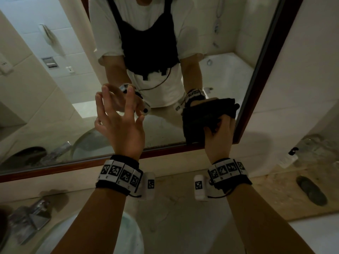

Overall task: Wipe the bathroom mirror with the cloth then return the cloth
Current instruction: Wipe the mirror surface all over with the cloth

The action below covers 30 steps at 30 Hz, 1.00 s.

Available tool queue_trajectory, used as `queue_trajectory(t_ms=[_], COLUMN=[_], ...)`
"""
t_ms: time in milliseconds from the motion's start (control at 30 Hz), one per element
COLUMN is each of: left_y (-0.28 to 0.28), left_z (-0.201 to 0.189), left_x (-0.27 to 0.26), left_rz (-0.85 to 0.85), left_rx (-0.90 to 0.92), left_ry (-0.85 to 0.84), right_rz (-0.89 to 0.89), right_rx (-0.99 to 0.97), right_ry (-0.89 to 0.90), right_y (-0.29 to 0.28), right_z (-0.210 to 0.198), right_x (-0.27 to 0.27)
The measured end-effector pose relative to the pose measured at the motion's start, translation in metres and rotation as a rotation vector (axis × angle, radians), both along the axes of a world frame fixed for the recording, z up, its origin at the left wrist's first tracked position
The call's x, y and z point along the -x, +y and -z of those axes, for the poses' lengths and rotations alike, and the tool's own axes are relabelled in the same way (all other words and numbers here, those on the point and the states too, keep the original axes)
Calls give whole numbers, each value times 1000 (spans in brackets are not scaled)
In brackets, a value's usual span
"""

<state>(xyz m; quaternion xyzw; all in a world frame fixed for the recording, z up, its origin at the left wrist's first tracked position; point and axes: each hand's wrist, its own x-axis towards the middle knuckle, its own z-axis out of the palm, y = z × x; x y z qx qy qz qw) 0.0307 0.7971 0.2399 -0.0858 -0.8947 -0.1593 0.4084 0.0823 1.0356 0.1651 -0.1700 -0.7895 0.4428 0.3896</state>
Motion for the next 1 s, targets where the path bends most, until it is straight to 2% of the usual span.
queue_trajectory(t_ms=[100, 267, 500, 733, 1000], left_y=[0, 1, -2, -2, -3], left_z=[-1, 1, 1, 2, 2], left_x=[-1, 1, 2, 2, 2], left_rz=[-9, -9, -36, -40, -40], left_rx=[7, 9, 50, 60, 64], left_ry=[-21, 13, 43, 69, 64], right_rz=[47, 27, 8, 55, 77], right_rx=[30, 119, 81, 1, 21], right_ry=[-61, -26, -19, -21, -28], right_y=[-4, -13, -8, 36, 31], right_z=[2, 8, 23, 32, 39], right_x=[1, 3, 2, -7, -6])
